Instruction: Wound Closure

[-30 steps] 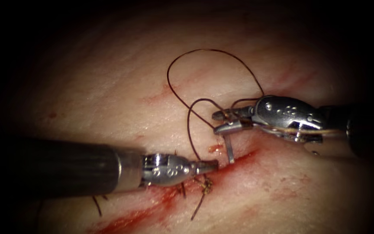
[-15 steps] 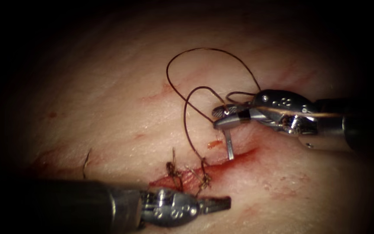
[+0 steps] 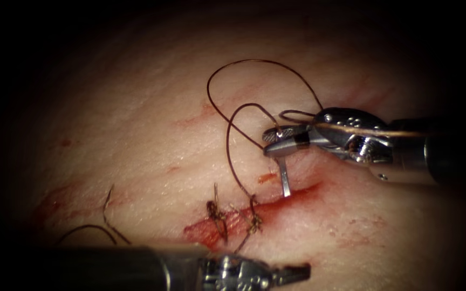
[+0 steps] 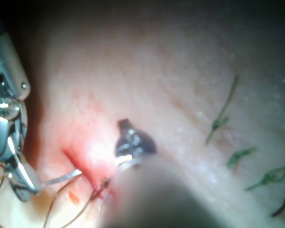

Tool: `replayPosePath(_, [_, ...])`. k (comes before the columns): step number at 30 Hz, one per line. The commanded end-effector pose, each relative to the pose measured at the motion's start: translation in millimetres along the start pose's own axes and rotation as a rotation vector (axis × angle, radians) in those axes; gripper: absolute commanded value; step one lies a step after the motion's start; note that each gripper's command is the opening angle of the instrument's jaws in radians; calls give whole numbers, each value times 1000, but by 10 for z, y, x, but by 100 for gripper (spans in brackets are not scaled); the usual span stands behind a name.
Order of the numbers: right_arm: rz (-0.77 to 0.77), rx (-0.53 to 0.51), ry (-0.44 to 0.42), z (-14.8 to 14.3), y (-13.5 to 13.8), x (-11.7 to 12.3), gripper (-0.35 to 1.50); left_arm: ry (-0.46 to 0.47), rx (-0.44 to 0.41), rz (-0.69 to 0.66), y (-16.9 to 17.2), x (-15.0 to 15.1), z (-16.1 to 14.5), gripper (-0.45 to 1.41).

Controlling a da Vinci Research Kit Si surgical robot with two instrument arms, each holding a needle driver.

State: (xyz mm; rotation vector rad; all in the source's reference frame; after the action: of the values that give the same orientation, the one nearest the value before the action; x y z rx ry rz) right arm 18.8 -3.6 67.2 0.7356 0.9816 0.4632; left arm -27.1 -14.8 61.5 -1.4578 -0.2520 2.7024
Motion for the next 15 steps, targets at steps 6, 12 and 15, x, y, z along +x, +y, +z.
replayPosePath(6, [12, 2, 1, 9, 0, -3, -35, -1, 0, 5, -2, -19, 17, -45])
replayPosePath(12, [49, 1, 3, 8, 1, -1, -35, 3, -3, -2, 1, -31, 33, -45])
replayPosePath(15, [69, 2, 4, 7, 1, 1, -35, 5, -6, 1, 2, -34, 40, -45])
